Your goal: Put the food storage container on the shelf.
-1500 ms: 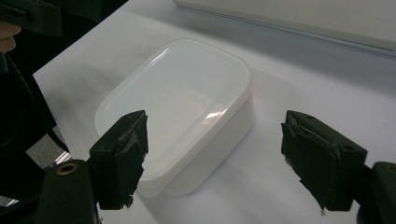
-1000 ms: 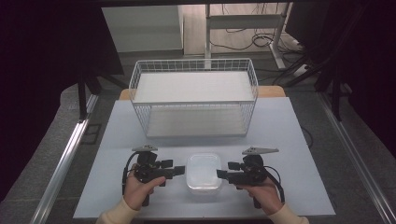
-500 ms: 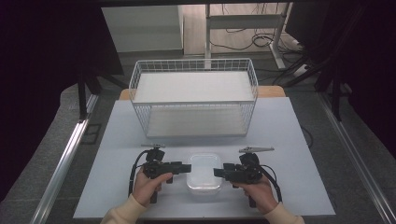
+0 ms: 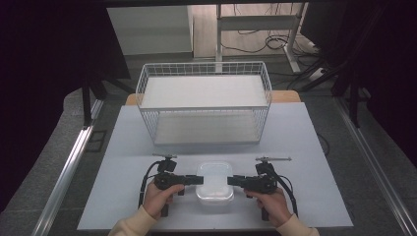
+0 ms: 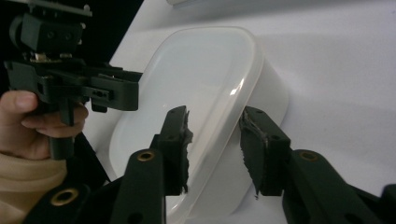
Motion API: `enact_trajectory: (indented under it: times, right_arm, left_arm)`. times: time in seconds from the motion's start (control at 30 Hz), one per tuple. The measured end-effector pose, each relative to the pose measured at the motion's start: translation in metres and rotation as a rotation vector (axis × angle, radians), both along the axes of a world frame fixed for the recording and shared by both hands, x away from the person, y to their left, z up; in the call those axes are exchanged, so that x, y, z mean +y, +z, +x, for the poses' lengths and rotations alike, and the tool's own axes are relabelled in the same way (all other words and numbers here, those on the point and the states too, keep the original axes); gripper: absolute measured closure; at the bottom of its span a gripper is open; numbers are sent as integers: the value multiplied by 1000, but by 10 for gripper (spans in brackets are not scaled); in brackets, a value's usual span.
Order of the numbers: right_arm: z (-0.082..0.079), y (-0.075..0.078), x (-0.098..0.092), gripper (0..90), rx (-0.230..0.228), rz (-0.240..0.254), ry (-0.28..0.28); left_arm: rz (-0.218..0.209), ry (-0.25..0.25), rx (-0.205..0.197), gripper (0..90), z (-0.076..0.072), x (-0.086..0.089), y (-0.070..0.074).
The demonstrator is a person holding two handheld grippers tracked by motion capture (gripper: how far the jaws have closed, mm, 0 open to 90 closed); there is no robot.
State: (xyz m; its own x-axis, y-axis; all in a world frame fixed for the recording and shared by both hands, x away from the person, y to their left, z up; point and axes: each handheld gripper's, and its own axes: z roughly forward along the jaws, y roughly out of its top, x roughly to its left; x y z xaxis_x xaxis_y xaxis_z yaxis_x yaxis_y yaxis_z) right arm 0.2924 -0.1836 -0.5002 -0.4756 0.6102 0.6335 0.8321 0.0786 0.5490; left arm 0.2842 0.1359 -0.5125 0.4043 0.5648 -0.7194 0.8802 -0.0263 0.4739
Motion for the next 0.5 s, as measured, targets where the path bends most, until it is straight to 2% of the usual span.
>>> enact_trajectory:
  times: [0.07,0.33,0.5]
  right_arm:
    - [-1,1,-2,662,9,13,-1]
    - [-10,9,-3,729,-44,19,-10]
    - [-12,14,-5,793,-75,34,-8]
  left_arm:
    - [-4,4,-9,626,-2,2,2]
    - [-33,14,-61,743,-11,8,12]
    - [-7,22,-117,786,-15,9,20]
